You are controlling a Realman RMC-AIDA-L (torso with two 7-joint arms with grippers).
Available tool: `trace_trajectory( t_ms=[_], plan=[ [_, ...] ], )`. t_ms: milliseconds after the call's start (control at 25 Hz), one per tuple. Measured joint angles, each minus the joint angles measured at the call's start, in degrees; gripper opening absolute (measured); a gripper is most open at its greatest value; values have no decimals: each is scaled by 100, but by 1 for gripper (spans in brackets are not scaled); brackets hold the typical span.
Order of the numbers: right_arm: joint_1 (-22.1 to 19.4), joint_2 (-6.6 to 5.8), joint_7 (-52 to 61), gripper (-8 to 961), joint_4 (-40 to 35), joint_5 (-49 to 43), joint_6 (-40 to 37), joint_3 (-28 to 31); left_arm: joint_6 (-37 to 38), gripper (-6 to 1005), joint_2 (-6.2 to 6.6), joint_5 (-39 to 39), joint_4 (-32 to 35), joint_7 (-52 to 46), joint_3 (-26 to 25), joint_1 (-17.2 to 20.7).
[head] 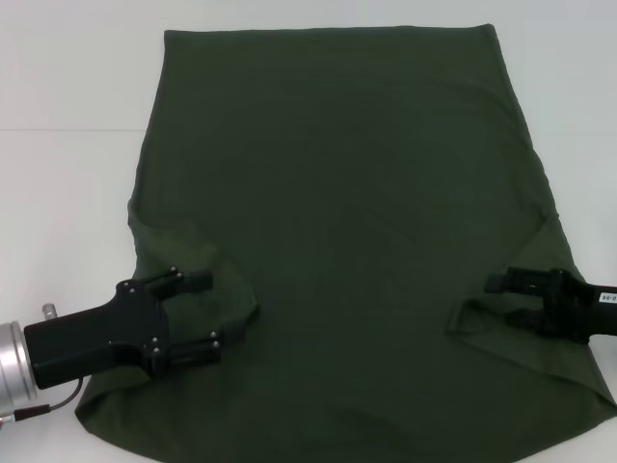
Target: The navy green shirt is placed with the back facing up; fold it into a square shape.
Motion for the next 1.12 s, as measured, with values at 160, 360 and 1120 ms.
trace_trajectory(
  t_ms=[160, 360, 1120],
  plan=[
    [37, 12, 1, 778, 0, 0, 55, -3, 0, 877, 3, -29, 0, 0, 0, 0],
    [129, 20, 2, 778, 0, 1, 100, -3, 0, 878, 12, -30, 0, -2, 0, 0],
    [676, 125, -27, 782, 1, 3, 539, -238, 15, 877, 35, -30, 3, -15, 0, -1]
  ],
)
